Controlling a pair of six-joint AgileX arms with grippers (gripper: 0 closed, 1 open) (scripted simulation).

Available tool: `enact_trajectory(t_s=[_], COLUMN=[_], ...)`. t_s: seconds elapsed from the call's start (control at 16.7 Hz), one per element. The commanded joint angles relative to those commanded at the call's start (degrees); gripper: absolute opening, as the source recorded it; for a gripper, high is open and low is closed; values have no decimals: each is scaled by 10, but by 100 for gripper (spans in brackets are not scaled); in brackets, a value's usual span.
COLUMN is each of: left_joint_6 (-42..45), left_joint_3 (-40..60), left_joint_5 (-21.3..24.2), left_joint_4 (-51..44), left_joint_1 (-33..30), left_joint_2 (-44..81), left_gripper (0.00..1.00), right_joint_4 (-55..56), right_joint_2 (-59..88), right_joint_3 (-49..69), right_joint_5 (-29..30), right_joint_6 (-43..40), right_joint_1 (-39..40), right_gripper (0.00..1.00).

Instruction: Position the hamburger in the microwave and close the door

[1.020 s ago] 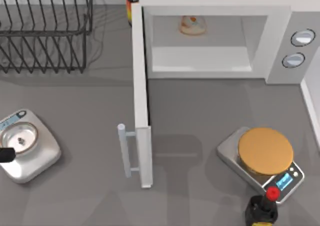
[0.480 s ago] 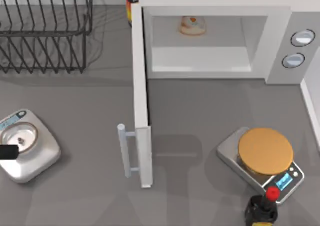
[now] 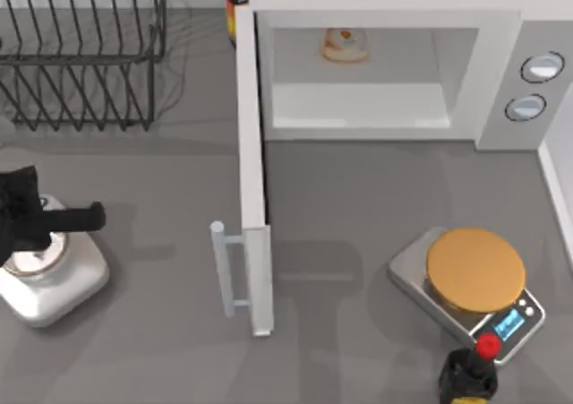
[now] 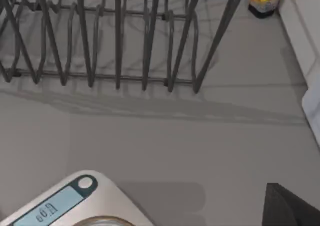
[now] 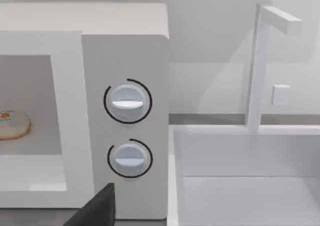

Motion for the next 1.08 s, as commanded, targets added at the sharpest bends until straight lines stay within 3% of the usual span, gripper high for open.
enact_trajectory(t_s=[0.48,1.08], left_joint_6=[-115,-120], left_joint_3=[171,157], left_joint_5=[-84,-87], left_joint_4=[-170,-147], left_joint_1=[-136,-141], left_joint_2=[220,242], left_gripper=[0,0], right_joint_4=[0,0], right_joint_2=[0,0], right_joint_3=[0,0], right_joint_5=[0,0], right_joint_6=[0,0], right_joint_1=[0,0], right_gripper=[100,100])
